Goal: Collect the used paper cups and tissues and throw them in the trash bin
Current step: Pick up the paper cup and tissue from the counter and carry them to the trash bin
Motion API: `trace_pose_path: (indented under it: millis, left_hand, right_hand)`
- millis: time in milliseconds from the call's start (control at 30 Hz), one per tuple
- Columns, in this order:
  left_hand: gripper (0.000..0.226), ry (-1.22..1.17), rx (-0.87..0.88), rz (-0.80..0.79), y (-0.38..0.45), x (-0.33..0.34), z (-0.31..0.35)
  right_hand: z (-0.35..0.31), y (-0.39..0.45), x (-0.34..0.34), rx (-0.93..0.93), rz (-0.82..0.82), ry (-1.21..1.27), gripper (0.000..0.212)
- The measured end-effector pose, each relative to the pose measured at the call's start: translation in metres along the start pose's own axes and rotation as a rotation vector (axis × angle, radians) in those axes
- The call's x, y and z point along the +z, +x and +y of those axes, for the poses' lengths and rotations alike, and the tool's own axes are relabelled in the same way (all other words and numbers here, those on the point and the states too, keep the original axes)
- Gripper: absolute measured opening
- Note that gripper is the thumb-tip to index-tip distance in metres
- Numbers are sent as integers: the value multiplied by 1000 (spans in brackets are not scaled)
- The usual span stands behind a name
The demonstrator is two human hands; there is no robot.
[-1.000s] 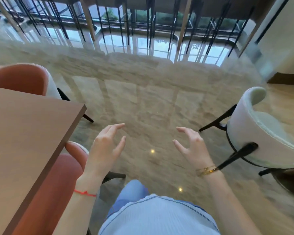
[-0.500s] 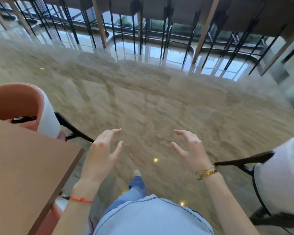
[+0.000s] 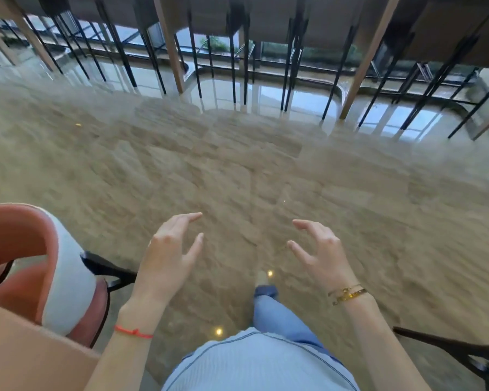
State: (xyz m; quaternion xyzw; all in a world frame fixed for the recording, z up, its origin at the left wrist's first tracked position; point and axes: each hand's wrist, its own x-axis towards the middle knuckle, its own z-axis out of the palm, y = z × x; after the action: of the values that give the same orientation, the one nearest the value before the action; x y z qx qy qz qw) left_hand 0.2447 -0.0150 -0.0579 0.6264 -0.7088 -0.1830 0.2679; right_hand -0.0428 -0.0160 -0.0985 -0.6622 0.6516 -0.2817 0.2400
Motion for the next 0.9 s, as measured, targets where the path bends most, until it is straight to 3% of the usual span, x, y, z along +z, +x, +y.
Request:
trace_pose_path:
  millis: [467,900]
  left_hand:
    - [35,10,-28,88,318,38,-19]
    - [35,12,-103,100,552,60,-57]
  right_hand:
    - [25,345,-15,-92,-6,4,39]
    - [27,607,10,-146,-102,-15,41]
